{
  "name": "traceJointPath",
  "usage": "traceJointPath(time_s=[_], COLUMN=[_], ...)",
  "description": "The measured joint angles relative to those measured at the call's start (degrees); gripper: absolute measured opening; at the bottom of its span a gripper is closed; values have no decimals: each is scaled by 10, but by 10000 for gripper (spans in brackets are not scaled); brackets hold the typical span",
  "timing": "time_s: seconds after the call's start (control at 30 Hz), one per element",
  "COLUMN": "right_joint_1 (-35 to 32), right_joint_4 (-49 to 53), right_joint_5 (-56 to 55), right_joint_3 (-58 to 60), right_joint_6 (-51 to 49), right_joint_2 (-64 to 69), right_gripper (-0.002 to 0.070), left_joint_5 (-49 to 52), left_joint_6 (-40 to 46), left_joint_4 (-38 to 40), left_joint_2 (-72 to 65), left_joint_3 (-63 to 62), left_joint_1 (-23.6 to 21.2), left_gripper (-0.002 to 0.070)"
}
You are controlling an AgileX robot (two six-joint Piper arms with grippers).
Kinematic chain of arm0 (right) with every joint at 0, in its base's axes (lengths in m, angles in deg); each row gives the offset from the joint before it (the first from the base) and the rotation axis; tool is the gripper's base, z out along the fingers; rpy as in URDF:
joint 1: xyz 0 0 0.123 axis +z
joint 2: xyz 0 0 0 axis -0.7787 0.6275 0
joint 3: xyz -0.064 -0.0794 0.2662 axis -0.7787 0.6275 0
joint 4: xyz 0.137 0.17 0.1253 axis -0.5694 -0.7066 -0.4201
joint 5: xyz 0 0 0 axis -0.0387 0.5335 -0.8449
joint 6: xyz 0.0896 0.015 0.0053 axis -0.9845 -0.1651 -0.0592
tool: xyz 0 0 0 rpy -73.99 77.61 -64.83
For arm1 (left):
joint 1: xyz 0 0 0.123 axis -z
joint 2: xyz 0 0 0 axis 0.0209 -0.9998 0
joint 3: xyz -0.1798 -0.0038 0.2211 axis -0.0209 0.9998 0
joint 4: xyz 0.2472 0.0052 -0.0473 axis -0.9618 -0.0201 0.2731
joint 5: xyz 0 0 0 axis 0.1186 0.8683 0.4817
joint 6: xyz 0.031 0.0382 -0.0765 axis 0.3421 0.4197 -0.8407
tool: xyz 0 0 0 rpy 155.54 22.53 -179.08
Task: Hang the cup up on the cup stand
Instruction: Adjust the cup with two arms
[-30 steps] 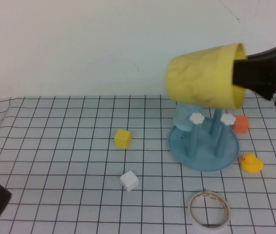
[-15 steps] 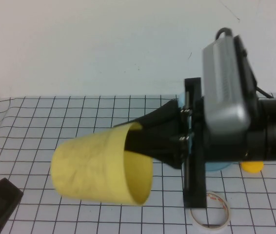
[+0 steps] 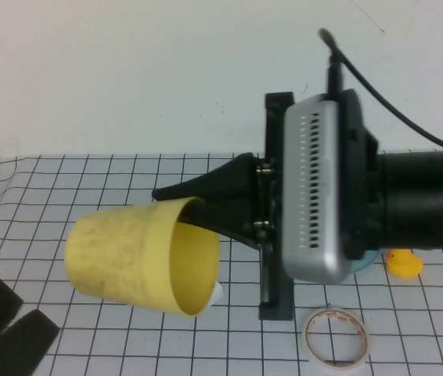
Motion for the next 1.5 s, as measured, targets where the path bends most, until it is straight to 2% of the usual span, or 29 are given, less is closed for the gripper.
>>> traceJointPath(time_s=[0.27,0.67,1.03,1.13,1.27,1.37,1.5], right_joint_1=[20,144,163,163,163,163,162], right_joint_4=[0,-15,-16,-18,-20,-10,7], right_joint_5=[16,-99,-103,-102,-102,-99,-91], right_joint_3=[-50,-105,-105,-106,-106,-106,-106], right_joint_6=[21,80,83,83,83,75,34], right_joint_2=[47,62,73,76,78,78,78], right_gripper=[16,16,16,16,17,34,99], left_joint_5=[-50,-84,-117,-122,-129,-132,-135], left_joint_6=[-36,-66,-61,-59,-48,-37,-9], left_joint_4=[2,2,6,6,5,5,5], left_joint_2=[0,0,0,-1,-1,-1,-1], left_joint_3=[0,0,0,0,0,0,0], left_joint_1=[0,0,0,0,0,0,0], left_gripper=[692,692,689,662,574,566,560])
